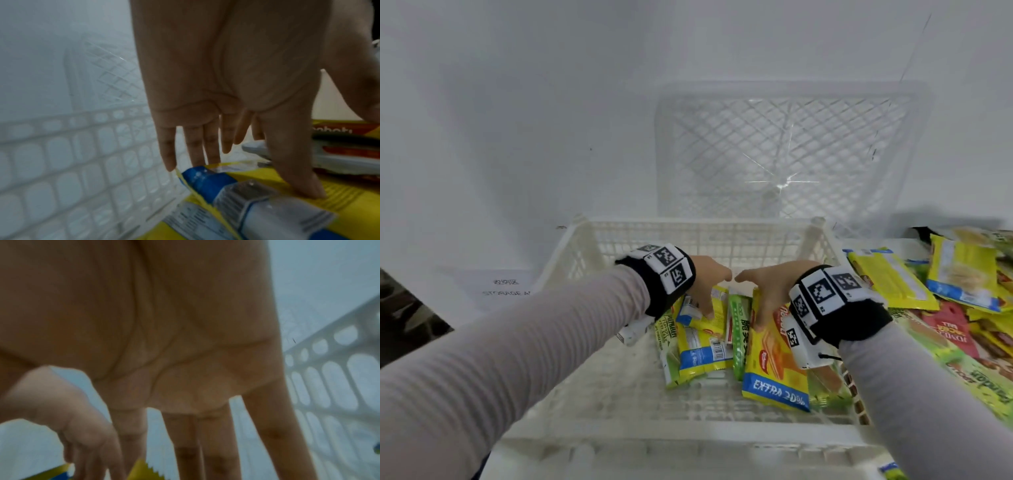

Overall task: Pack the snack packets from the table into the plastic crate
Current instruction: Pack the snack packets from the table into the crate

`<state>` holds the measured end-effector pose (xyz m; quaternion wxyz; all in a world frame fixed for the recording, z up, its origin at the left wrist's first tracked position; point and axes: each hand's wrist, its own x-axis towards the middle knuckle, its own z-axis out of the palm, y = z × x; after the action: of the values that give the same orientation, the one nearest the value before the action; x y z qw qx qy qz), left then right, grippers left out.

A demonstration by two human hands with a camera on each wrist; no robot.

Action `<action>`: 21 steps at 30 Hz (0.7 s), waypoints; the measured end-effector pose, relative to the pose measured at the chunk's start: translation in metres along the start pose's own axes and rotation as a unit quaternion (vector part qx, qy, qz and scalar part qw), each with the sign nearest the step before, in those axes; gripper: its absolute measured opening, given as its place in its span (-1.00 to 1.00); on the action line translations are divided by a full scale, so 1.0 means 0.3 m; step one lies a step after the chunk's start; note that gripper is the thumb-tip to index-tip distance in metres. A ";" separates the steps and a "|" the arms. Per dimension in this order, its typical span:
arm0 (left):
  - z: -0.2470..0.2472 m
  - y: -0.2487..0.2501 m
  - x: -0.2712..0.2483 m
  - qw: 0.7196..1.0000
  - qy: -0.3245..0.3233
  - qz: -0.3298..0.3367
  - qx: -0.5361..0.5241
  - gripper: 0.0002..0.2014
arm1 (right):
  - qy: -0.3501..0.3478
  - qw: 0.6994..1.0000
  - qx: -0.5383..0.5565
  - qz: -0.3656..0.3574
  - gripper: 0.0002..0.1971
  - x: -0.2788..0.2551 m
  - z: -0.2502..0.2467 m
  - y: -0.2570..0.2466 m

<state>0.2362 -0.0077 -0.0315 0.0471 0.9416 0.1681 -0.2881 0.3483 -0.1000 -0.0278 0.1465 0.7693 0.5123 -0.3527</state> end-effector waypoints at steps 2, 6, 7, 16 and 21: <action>0.004 0.020 0.008 0.999 -0.002 -0.007 0.033 -0.16 | 0.024 0.998 -0.049 0.015 0.01 0.005 0.007 0.008; -0.007 0.008 -0.007 1.000 -0.013 -0.015 -0.015 -0.38 | 0.063 0.993 -0.097 0.004 -0.25 0.014 0.014 0.013; -0.012 -0.002 -0.014 0.999 -0.010 -0.012 -0.043 -0.53 | 0.066 0.993 -0.096 0.005 -0.25 0.011 0.017 0.018; -0.061 -0.139 -0.185 0.963 0.088 -0.090 -0.238 -0.68 | 0.091 0.990 -0.103 0.015 -0.51 -0.049 -0.020 0.021; -0.051 -0.211 -0.337 0.927 0.182 -0.157 -0.287 -0.57 | 0.134 0.987 -0.083 0.008 -0.72 -0.141 -0.071 -0.013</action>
<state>0.1437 0.0253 0.0381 0.2381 0.8856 0.3951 -0.0546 0.3436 -0.1149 0.0170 0.1427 0.7985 0.5489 -0.2016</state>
